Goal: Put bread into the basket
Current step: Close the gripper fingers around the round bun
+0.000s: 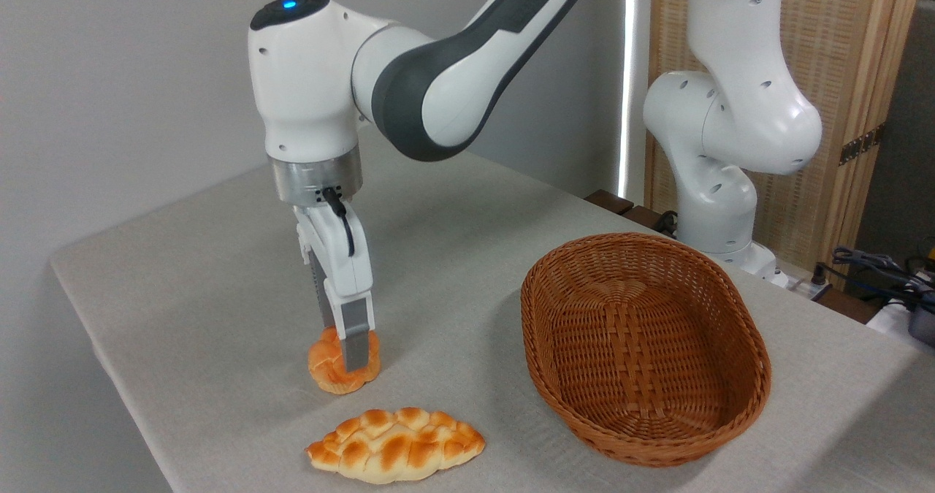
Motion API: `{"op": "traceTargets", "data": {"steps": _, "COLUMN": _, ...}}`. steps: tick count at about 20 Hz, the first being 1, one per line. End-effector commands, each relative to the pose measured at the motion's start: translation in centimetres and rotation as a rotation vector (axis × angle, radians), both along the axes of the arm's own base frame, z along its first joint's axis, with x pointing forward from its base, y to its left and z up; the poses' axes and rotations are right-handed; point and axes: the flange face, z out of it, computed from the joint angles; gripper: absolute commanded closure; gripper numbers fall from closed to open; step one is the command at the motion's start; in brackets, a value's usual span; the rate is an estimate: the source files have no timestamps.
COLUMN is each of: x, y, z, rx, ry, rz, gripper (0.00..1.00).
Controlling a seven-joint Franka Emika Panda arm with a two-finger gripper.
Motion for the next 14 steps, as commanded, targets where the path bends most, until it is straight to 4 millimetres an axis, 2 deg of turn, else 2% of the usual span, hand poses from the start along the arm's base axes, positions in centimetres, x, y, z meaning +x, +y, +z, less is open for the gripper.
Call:
{"op": "traceTargets", "data": {"steps": 1, "x": 0.5, "y": -0.8, "z": -1.4, "rx": 0.002, "ry": -0.02, "rz": -0.028, "gripper": 0.0}}
{"op": "traceTargets", "data": {"steps": 5, "x": 0.5, "y": -1.2, "z": -2.9, "rx": 0.002, "ry": 0.003, "rz": -0.035, "gripper": 0.0}}
{"op": "traceTargets", "data": {"steps": 6, "x": 0.4, "y": -1.2, "z": -3.1, "rx": 0.003, "ry": 0.007, "rz": -0.036, "gripper": 0.07}}
{"op": "traceTargets", "data": {"steps": 9, "x": 0.3, "y": -1.2, "z": -3.0, "rx": 0.003, "ry": 0.007, "rz": -0.038, "gripper": 0.46}}
{"op": "traceTargets", "data": {"steps": 10, "x": 0.3, "y": -1.2, "z": -3.0, "rx": 0.003, "ry": 0.007, "rz": -0.038, "gripper": 0.55}}
{"op": "traceTargets", "data": {"steps": 11, "x": 0.4, "y": -1.2, "z": -3.0, "rx": 0.003, "ry": 0.007, "rz": -0.038, "gripper": 0.57}}
{"op": "traceTargets", "data": {"steps": 14, "x": 0.4, "y": -1.2, "z": -2.8, "rx": 0.005, "ry": 0.002, "rz": -0.04, "gripper": 0.55}}
